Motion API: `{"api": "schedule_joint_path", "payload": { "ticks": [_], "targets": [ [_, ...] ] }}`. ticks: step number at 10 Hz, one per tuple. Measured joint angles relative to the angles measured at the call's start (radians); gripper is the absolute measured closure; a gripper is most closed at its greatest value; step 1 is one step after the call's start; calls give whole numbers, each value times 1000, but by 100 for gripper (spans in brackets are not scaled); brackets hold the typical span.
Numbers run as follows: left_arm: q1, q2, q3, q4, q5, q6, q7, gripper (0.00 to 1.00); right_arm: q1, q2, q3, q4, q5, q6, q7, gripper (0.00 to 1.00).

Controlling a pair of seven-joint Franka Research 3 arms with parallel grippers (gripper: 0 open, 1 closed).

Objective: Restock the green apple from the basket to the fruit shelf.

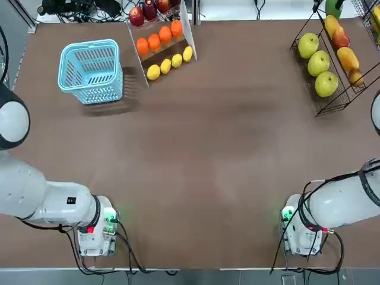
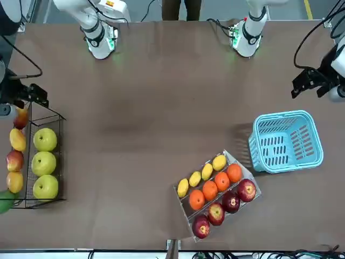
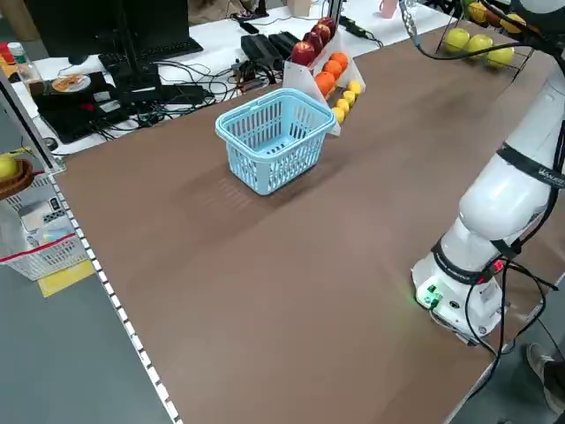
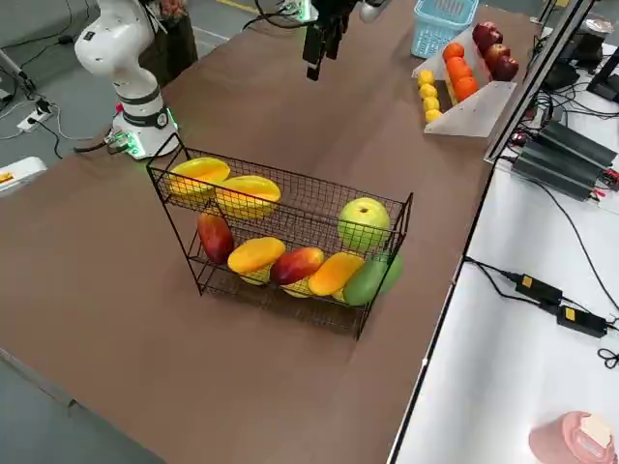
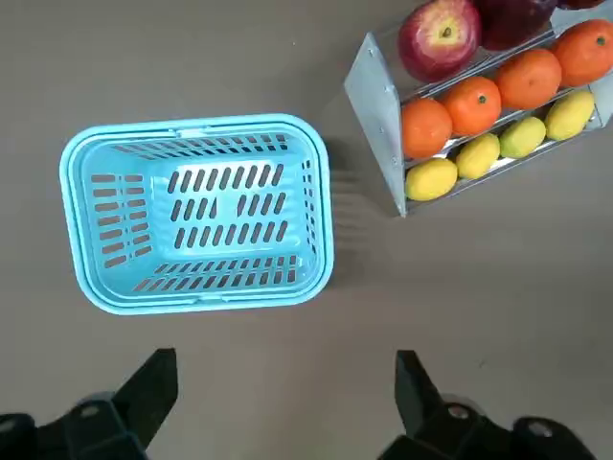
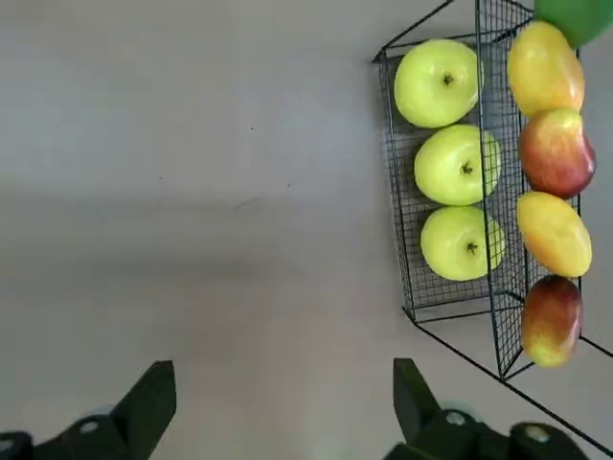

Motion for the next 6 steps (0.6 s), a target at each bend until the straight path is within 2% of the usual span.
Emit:
{"api": "schedule_joint_path", "payload": {
  "ticks": [6],
  "targets": [
    [0,0,-2,0,0,0,0,0,0,1,3,10,-3,-19,42,0]
  ]
}}
